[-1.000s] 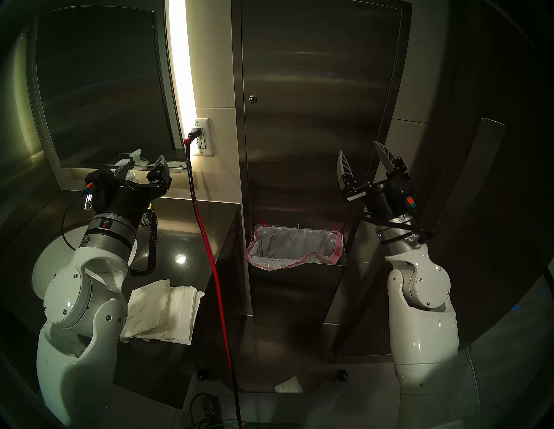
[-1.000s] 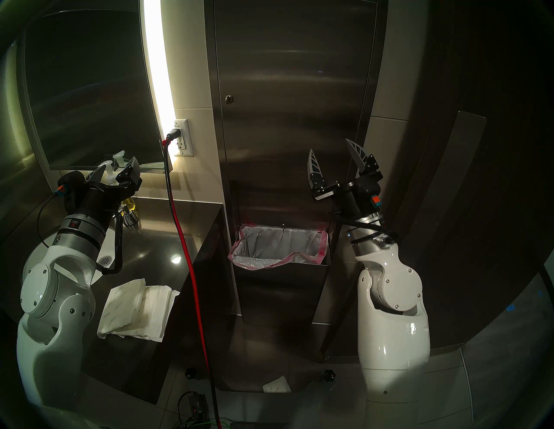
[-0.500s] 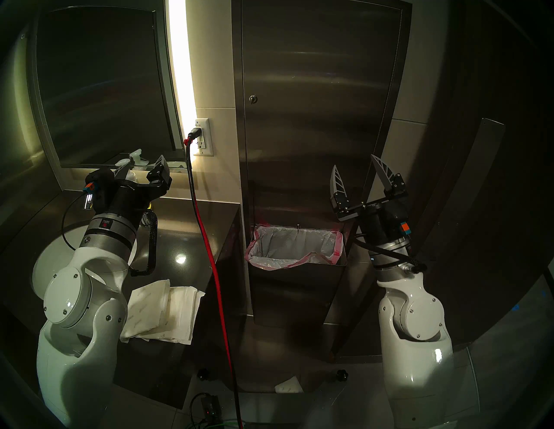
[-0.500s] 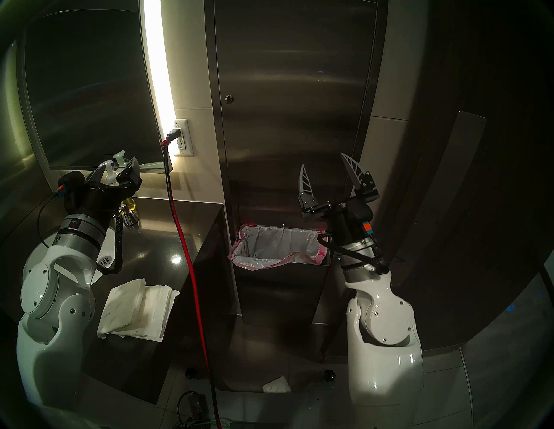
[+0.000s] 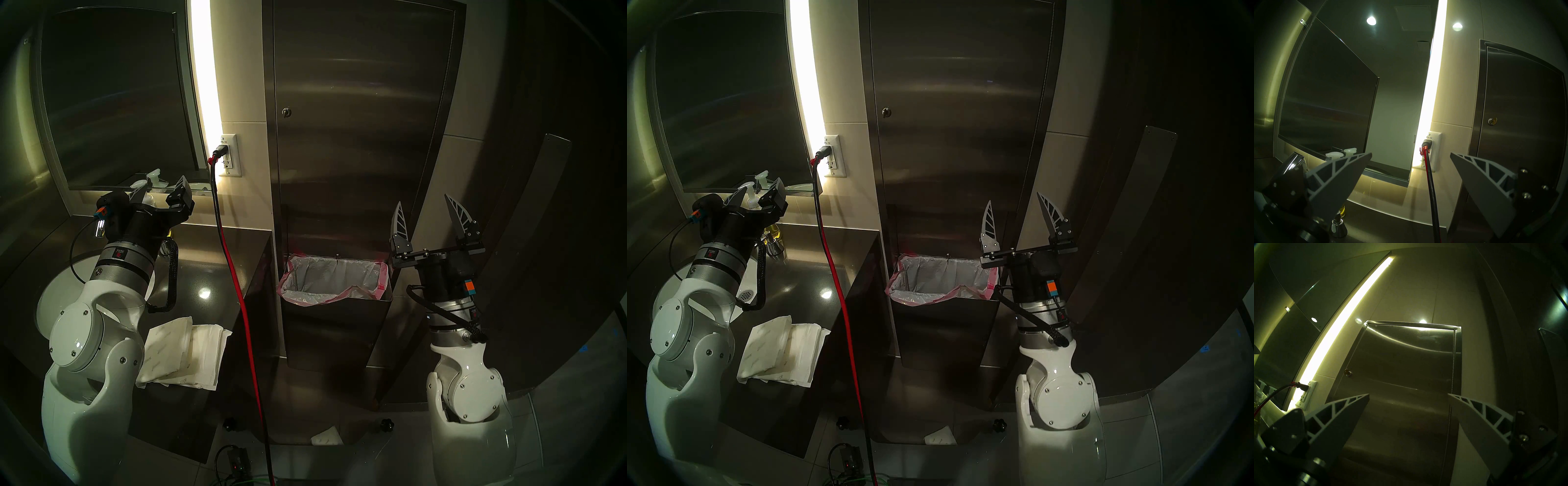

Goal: Twist key and close towel dispenser

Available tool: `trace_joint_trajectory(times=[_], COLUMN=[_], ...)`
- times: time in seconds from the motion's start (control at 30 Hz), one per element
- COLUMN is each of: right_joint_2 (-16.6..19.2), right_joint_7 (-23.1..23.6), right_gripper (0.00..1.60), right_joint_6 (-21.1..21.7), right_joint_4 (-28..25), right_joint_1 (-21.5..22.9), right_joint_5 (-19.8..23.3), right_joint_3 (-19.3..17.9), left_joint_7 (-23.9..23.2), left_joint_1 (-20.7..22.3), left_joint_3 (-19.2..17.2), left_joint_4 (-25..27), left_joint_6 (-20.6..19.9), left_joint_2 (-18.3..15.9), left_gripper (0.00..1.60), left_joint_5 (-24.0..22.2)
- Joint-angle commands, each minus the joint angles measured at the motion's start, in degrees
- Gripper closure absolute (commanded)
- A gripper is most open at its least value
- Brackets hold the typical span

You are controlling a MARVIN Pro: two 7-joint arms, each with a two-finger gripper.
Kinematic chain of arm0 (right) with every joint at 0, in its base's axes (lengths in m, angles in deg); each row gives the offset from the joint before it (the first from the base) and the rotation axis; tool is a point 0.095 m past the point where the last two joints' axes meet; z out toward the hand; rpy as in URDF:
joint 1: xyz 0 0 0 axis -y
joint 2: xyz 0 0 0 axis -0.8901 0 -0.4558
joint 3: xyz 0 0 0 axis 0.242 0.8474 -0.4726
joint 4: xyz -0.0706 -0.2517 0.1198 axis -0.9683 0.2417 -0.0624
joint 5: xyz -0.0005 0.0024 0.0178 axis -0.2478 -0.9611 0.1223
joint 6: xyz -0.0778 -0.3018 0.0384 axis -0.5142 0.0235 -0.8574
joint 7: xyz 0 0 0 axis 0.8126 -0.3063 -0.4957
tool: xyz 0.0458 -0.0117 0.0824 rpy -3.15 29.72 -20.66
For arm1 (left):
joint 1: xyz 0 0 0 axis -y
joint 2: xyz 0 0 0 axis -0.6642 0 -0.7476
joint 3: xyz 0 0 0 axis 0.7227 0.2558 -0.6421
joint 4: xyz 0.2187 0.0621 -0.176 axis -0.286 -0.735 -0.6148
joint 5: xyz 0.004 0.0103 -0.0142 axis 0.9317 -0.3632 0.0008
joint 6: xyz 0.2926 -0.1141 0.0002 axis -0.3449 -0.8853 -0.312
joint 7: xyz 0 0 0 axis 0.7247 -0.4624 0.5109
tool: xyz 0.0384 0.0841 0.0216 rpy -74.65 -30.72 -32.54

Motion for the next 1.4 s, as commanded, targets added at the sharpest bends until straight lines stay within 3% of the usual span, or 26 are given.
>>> trace_joint_trajectory(times=[0.0,0.33,0.87,0.9,0.93,1.03,1.33,1.37], right_joint_2=[1.2,2.7,3.3,3.3,3.3,3.4,3.5,3.5], right_joint_7=[-6.5,-12.8,-14.9,-14.9,-14.9,-15.0,-15.3,-15.3], right_gripper=[0.0,0.0,0.0,0.0,0.0,0.0,0.0,0.0], right_joint_6=[0.7,2.0,2.6,2.6,2.6,2.7,2.6,2.6], right_joint_4=[-2.2,-2.2,-2.2,-2.2,-2.2,-2.2,-2.1,-2.1], right_joint_1=[-2.9,-3.0,-3.0,-3.0,-3.0,-3.0,-3.0,-3.0], right_joint_5=[-4.1,-7.6,-8.7,-8.7,-8.8,-8.8,-8.9,-8.9], right_joint_3=[2.3,4.6,5.4,5.4,5.4,5.4,5.5,5.5], left_joint_7=[0.2,0.2,0.2,0.9,1.0,0.5,-2.3,-2.5], left_joint_1=[0.2,0.2,0.2,0.1,0.3,2.0,10.0,9.3], left_joint_3=[-0.1,-0.1,-0.1,0.1,-0.3,1.4,7.2,7.5], left_joint_4=[0.6,0.6,0.6,0.9,1.4,1.0,0.3,0.8], left_joint_6=[-0.1,-0.1,-0.1,-0.7,-3.8,-3.2,-6.7,-6.4], left_joint_2=[0.1,0.1,0.2,-0.5,-0.8,-2.2,-5.8,-6.5], left_gripper=[0.0,0.0,0.0,0.0,0.0,0.0,0.0,0.0], left_joint_5=[-0.1,0.0,0.0,1.7,-0.5,1.5,1.6,1.4])
